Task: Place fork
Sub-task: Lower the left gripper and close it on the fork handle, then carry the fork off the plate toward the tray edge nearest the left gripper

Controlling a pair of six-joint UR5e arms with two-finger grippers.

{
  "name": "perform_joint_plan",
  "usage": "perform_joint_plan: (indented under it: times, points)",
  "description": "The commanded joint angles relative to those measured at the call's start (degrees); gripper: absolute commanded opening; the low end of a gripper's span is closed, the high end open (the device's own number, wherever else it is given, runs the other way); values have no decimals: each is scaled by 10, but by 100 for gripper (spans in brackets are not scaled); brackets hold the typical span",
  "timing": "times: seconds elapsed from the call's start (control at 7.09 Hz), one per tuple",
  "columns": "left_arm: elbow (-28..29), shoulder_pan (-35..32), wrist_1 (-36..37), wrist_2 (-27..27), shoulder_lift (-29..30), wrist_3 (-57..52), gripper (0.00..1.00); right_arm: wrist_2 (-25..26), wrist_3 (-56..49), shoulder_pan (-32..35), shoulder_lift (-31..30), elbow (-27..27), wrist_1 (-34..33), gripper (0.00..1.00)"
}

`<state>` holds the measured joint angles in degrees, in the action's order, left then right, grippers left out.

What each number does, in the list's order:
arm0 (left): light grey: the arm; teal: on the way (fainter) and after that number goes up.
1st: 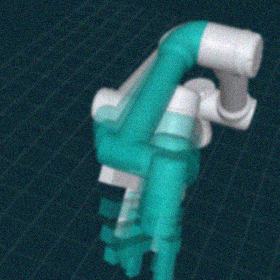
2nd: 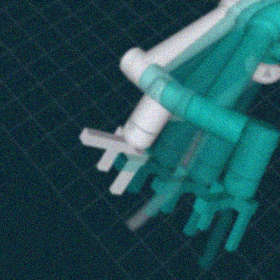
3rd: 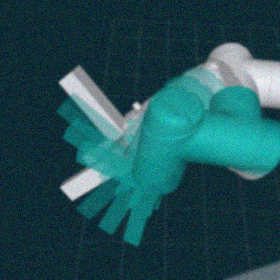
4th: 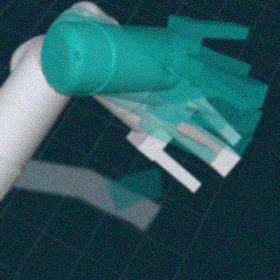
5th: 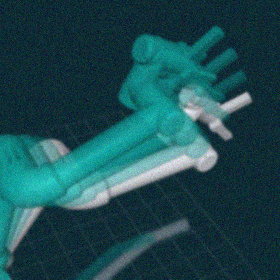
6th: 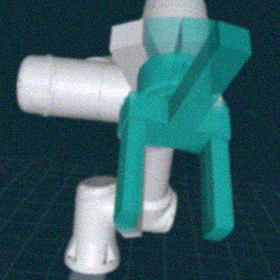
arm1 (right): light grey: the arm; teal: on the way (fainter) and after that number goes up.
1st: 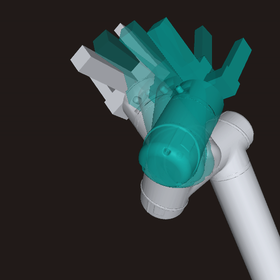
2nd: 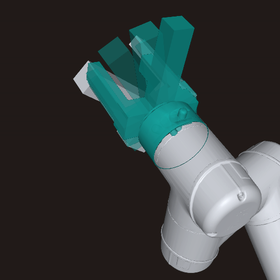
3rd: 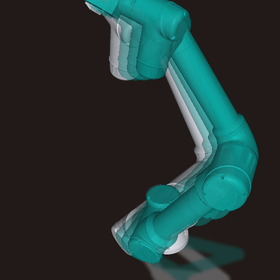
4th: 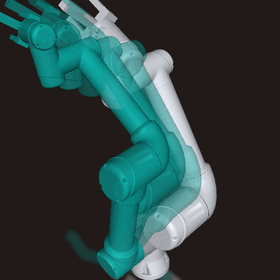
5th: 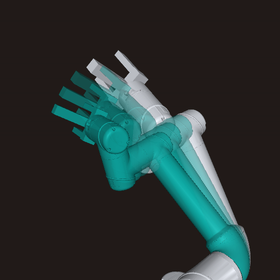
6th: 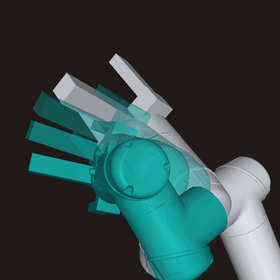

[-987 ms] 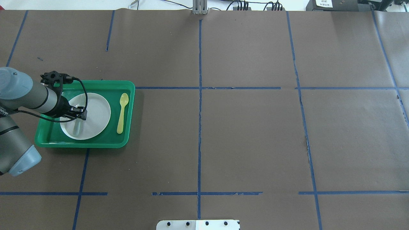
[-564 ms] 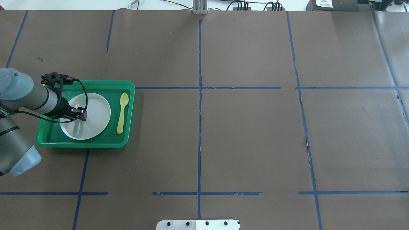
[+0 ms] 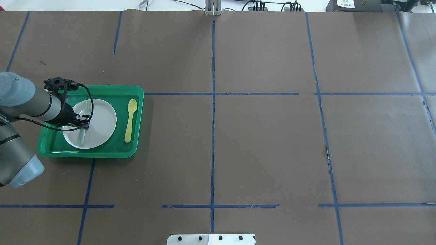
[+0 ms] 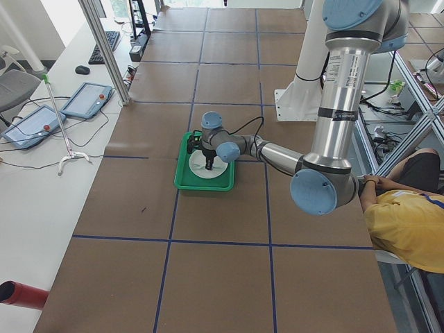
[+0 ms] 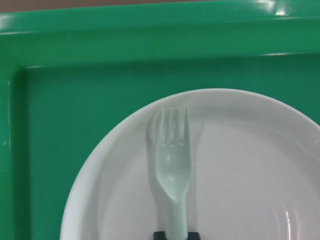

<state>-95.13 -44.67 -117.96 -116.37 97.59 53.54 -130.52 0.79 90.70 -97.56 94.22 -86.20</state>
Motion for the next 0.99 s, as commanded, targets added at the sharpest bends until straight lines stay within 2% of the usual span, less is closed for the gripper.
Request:
perform_joint_plan:
  times: [0.0, 0.28, 0.42, 0.56, 0.85]
  points:
    - [-13, -4, 2, -2, -1, -1, 0, 0, 0, 0, 0, 0, 0, 100]
    - [-54, -22, 5, -18, -17, -11, 0, 0, 0, 0, 0, 0, 0, 100]
    - [-74, -50, 25, -53, -22, -30, 0, 1, 0, 0, 0, 0, 0, 100]
    - [-90, -85, 57, -57, -26, -70, 0, 0, 0, 0, 0, 0, 0, 100]
    - [-87, -121, 77, -58, -53, -151, 0, 0, 0, 0, 0, 0, 1, 100]
